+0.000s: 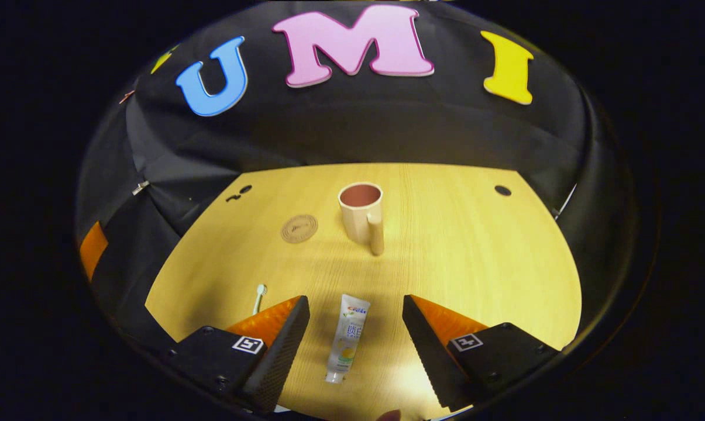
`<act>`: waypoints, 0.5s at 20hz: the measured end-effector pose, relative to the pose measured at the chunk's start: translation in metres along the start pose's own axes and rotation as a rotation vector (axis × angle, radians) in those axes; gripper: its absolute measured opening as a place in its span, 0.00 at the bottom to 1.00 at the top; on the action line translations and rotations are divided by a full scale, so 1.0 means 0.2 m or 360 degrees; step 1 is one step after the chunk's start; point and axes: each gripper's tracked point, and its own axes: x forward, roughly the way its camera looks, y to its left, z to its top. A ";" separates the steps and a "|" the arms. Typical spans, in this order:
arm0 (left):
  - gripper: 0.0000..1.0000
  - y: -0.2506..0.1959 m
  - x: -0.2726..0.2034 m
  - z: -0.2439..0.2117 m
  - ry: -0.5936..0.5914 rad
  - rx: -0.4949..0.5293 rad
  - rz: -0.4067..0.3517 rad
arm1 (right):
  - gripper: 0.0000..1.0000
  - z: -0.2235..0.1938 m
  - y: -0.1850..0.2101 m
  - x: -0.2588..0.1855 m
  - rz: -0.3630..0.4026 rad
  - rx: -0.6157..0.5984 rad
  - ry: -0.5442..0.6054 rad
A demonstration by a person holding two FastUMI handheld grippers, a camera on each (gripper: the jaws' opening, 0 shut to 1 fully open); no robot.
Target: Put the toothbrush and toothpaste on the desktop into the cup, then pick up the cup and place it on the coaster on the desktop.
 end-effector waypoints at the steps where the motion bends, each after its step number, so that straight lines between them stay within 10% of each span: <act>1: 0.96 0.01 0.00 -0.02 0.0011 -0.0003 0.0009 | 0.98 -0.04 -0.01 0.04 -0.0015 0.0013 0.0072; 10: 0.96 0.05 0.03 -0.14 0.0099 -0.0021 0.0075 | 0.87 -0.37 -0.03 0.36 -0.0020 0.0136 0.0558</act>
